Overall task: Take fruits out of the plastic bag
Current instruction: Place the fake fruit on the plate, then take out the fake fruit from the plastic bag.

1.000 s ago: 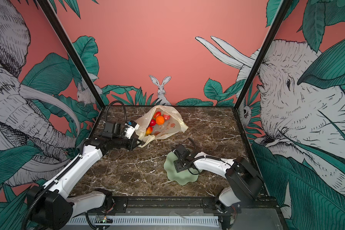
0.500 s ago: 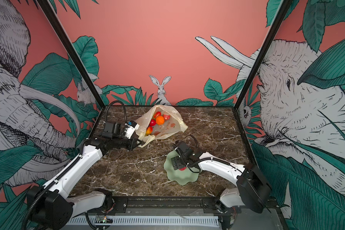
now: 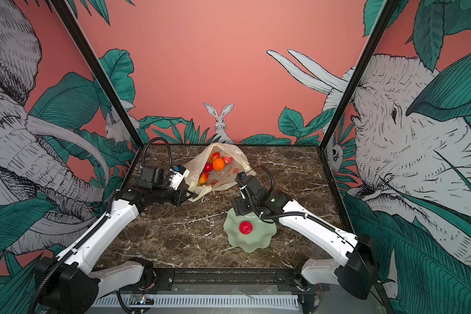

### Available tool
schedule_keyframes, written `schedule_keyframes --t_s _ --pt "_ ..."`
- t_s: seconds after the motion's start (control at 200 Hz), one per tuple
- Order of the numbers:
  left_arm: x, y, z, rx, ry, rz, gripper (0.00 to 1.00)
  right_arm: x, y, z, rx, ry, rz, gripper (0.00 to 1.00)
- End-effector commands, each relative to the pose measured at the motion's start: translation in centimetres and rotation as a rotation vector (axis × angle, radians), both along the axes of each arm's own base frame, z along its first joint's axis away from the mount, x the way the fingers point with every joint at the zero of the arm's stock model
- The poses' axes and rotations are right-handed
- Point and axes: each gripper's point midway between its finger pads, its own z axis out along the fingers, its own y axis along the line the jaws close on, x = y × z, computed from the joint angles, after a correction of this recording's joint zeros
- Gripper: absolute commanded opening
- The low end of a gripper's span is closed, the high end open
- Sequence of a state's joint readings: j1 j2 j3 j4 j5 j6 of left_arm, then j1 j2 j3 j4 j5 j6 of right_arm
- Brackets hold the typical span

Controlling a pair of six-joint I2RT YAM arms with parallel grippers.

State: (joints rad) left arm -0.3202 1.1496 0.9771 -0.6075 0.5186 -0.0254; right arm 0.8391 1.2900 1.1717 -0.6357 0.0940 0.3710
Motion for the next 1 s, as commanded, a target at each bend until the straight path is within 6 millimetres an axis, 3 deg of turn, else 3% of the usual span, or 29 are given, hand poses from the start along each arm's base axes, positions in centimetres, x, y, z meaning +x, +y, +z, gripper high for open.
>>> schedule_keyframes --t_s 0.0,0.145,0.285,0.385,0.405,0.46,0.645,0.82,0.995 --pt "-1.5 0.3 0.4 0.006 0.012 -0.010 0.00 0.7 1.8 2.7 -0.026 -0.073 0.115 0.67" --pt "-3.1 0.9 0.0 0.012 0.057 0.008 0.00 2.5 5.5 6.4 0.007 -0.161 0.250 0.51" --pt "-4.1 1.6 -0.4 0.011 0.066 0.044 0.00 3.7 9.3 6.5 0.010 -0.248 0.419 0.40" --pt "-4.1 1.9 -0.9 0.016 0.062 0.071 0.00 5.0 11.3 5.1 -0.011 -0.325 0.504 0.37" --pt "-4.0 1.9 -0.9 0.017 0.062 0.073 0.00 5.5 11.9 3.8 -0.028 -0.320 0.517 0.37" --pt "-3.8 1.9 -1.1 0.021 0.066 0.078 0.00 6.3 13.0 2.4 -0.049 -0.339 0.552 0.36" --pt "-2.7 1.7 -1.3 0.036 0.078 0.074 0.00 8.1 15.7 -1.3 -0.117 -0.381 0.667 0.31" --pt "-1.8 1.4 -1.0 0.042 0.069 0.069 0.00 9.1 16.0 -4.8 -0.232 -0.449 0.771 0.17" --pt "-1.3 1.3 -0.5 0.047 0.060 0.066 0.00 10.0 15.8 -7.3 -0.347 -0.507 0.863 0.12"
